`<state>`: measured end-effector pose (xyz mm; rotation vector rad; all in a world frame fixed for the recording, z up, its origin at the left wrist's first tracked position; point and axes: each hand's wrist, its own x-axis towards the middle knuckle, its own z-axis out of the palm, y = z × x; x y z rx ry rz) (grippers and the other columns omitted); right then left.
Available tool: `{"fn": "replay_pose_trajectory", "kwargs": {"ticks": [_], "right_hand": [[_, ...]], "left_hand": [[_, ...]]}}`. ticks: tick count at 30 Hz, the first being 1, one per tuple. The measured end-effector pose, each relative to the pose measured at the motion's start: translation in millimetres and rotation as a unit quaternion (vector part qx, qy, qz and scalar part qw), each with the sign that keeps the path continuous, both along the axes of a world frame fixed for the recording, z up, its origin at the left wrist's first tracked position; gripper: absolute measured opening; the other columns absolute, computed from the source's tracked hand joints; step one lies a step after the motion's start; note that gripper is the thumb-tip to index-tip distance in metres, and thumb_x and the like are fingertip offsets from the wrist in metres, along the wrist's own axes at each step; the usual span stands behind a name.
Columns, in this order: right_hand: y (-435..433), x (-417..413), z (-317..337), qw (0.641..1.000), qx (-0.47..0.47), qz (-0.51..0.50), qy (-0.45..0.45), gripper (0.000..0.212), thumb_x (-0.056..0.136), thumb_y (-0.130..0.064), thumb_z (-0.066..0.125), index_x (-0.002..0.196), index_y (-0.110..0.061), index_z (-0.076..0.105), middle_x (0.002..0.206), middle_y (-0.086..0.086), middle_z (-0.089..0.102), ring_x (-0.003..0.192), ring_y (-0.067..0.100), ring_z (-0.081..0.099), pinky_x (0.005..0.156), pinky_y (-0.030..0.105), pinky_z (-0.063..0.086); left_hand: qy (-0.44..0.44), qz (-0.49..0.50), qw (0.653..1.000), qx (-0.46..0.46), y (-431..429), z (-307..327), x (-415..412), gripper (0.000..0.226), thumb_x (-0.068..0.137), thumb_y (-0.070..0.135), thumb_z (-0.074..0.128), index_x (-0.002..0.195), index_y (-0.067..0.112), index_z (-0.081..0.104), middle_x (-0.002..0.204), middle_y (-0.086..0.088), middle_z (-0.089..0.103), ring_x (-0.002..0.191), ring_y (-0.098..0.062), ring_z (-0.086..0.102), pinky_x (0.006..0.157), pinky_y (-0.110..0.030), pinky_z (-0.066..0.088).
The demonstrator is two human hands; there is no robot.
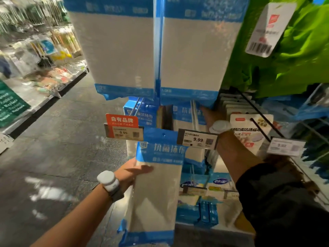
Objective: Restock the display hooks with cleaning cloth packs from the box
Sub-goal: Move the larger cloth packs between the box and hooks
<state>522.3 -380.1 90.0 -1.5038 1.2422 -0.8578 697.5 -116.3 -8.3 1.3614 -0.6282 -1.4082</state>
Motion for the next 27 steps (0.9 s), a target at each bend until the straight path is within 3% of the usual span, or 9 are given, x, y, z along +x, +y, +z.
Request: {"fn": "replay_pose_trajectory", "kwargs": {"ticks": [4, 7, 8, 11, 14, 18, 21, 25, 27], "right_hand": [[34, -22, -40, 0.999, 0.018, -0.027, 0.0, 0.074, 0.072, -0.057, 0.065, 0.13, -0.011, 0.059, 0.13, 0.011, 0.063, 0.12, 0.03, 0.06, 0.103, 0.044, 0.049], [90, -31, -52, 0.991, 0.102, -0.001, -0.081, 0.017, 0.096, -0.02, 0.062, 0.112, -0.015, 0.062, 0.116, 0.014, 0.067, 0.109, 0.033, 0.063, 0.099, 0.048, 0.052], [102, -31, -54, 0.983, 0.139, 0.012, -0.115, 0.006, 0.099, -0.017, 0.059, 0.104, -0.017, 0.063, 0.111, 0.013, 0.069, 0.106, 0.034, 0.065, 0.097, 0.05, 0.054], [112, -29, -57, 0.973, 0.185, 0.035, -0.133, 0.02, 0.091, -0.027, 0.072, 0.106, -0.015, 0.068, 0.114, 0.013, 0.073, 0.106, 0.033, 0.07, 0.095, 0.056, 0.055], [115, -38, -52, 0.972, 0.172, 0.078, -0.143, 0.036, 0.08, -0.028, 0.083, 0.114, -0.024, 0.072, 0.112, 0.002, 0.076, 0.103, 0.024, 0.074, 0.094, 0.049, 0.057], [124, -44, -46, 0.951, 0.231, 0.097, -0.181, 0.035, 0.083, -0.015, 0.079, 0.117, -0.018, 0.069, 0.109, 0.008, 0.077, 0.101, 0.028, 0.074, 0.091, 0.047, 0.059], [130, -47, -43, 0.938, 0.272, 0.077, -0.201, 0.033, 0.086, -0.014, 0.076, 0.119, -0.016, 0.068, 0.109, 0.012, 0.077, 0.103, 0.032, 0.073, 0.09, 0.049, 0.059], [141, -55, -43, 0.927, 0.29, 0.074, -0.226, 0.033, 0.088, -0.014, 0.074, 0.12, -0.015, 0.068, 0.111, 0.014, 0.076, 0.104, 0.034, 0.072, 0.088, 0.05, 0.06], [145, -62, -40, 0.924, 0.295, 0.076, -0.233, 0.032, 0.089, -0.014, 0.073, 0.12, -0.015, 0.068, 0.111, 0.014, 0.076, 0.101, 0.033, 0.073, 0.084, 0.048, 0.061]], "left_hand": [[0.001, 0.012, 1.0, 0.003, -8, 5, -10, 0.055, 0.077, 0.018, 0.082, 0.129, 0.016, 0.065, 0.122, -0.014, 0.074, 0.111, -0.036, 0.072, 0.099, -0.054, 0.056], [0.002, 0.015, 1.0, 0.007, -8, 5, -16, 0.049, 0.08, 0.02, 0.082, 0.127, 0.017, 0.068, 0.12, -0.015, 0.075, 0.11, -0.038, 0.072, 0.1, -0.058, 0.055], [0.002, 0.015, 1.0, 0.007, -8, 6, -19, 0.047, 0.082, 0.018, 0.082, 0.127, 0.017, 0.067, 0.119, -0.015, 0.075, 0.11, -0.038, 0.072, 0.1, -0.059, 0.054], [-0.006, 0.004, 1.0, 0.0, -3, 8, -28, 0.045, 0.083, 0.009, 0.081, 0.125, 0.016, 0.067, 0.117, -0.015, 0.076, 0.108, -0.038, 0.072, 0.097, -0.06, 0.056], [-0.011, -0.013, 1.0, -0.015, 4, 12, -36, 0.055, 0.079, 0.007, 0.084, 0.129, 0.014, 0.064, 0.118, -0.015, 0.075, 0.107, -0.038, 0.073, 0.093, -0.056, 0.059], [-0.004, -0.004, 1.0, -0.021, 7, 9, -39, 0.079, 0.062, 0.037, 0.096, 0.13, 0.015, 0.064, 0.122, -0.02, 0.073, 0.11, -0.042, 0.071, 0.098, -0.06, 0.055], [0.027, 0.041, 0.999, -0.003, 11, 7, -42, 0.079, 0.065, 0.056, 0.09, 0.126, 0.013, 0.067, 0.119, -0.023, 0.073, 0.107, -0.043, 0.071, 0.099, -0.058, 0.055], [0.034, 0.052, 0.998, 0.004, 15, 3, -45, 0.106, 0.039, 0.078, 0.088, 0.12, 0.011, 0.071, 0.113, -0.024, 0.075, 0.102, -0.045, 0.073, 0.098, -0.058, 0.055], [0.027, 0.062, 0.998, 0.005, 16, 2, -51, 0.105, 0.043, 0.082, 0.085, 0.121, 0.012, 0.072, 0.112, -0.023, 0.076, 0.1, -0.043, 0.074, 0.098, -0.06, 0.055]]}}
